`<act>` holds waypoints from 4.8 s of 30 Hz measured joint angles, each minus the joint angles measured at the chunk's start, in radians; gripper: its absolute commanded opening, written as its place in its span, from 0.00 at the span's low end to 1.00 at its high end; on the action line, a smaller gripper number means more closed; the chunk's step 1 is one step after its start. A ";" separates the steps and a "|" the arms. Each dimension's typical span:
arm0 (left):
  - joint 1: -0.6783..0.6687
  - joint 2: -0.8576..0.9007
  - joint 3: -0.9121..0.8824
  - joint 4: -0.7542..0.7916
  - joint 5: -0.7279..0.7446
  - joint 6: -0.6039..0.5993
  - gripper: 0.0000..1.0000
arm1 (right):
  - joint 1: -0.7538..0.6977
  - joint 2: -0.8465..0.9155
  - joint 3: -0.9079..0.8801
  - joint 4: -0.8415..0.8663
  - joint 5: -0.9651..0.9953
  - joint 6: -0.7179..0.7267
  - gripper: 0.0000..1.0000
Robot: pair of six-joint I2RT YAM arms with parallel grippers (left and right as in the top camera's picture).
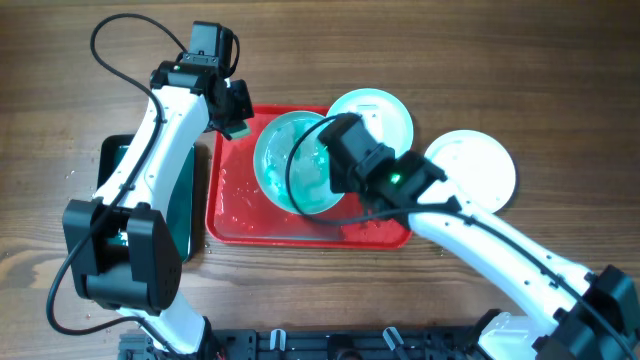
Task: Clean dirty plates on tray and stack at the side
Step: 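Lift the sponge away and tilt the pale blue plate up with right gripper, then carry the pale blue plate right and stack it on the white plate, then grasp the last pale blue plate rim and drag it to tray center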
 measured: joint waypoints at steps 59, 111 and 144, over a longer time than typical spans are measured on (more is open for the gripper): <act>0.000 0.000 0.000 -0.007 0.000 0.000 0.04 | -1.033 -0.144 -0.323 -0.039 -0.268 -0.079 0.45; 0.000 0.000 0.000 -0.007 0.000 0.000 0.04 | -0.278 0.355 -0.051 0.083 -0.402 0.064 0.22; 0.000 0.000 -0.051 0.013 0.075 -0.008 0.04 | -0.297 0.494 0.085 0.153 -0.599 0.034 0.05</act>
